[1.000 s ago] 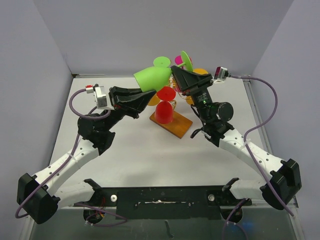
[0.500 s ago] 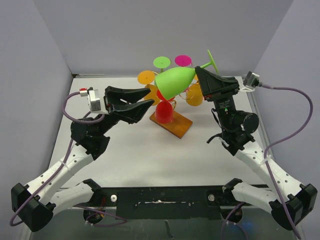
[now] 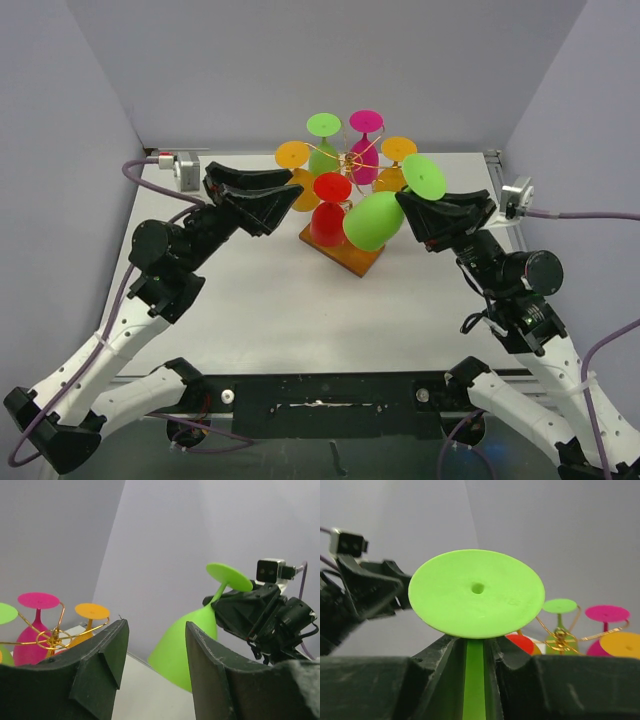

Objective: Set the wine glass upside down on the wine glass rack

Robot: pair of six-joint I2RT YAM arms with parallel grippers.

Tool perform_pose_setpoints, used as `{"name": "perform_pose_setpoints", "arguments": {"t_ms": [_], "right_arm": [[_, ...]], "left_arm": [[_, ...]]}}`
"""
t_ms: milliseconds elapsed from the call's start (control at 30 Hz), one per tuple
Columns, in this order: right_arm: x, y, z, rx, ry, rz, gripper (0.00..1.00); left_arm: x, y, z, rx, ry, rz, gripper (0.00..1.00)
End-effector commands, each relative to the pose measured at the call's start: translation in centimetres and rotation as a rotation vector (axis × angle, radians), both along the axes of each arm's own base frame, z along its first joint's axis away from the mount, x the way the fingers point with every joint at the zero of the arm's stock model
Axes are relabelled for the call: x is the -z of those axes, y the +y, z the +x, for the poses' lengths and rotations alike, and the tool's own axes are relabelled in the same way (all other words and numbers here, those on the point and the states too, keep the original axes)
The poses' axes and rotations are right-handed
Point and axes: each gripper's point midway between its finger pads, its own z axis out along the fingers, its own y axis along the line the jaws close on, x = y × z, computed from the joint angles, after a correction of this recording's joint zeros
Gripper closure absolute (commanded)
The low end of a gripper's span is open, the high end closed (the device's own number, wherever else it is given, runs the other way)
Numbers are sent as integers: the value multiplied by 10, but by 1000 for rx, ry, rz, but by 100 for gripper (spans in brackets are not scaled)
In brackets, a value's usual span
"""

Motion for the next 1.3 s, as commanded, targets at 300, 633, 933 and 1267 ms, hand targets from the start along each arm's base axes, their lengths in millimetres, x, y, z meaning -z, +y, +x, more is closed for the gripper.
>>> {"name": "perform_pose_setpoints", "arguments": {"t_ms": [300,633,933,1267], "right_arm": [[74,-37,13,276,-40,-390,100],[94,-31,32,303,-30,-442,100],[99,-22,34,271,-38,-451,100],[107,-16,36,251,-44,-462,100]], "left_arm": [[1,-44,10,242,347,-24,52],[18,-81,24,400,518,-66,48],[31,-115,25,467,612,-51,48],[36,-144,11,523,675,-92,52]]}}
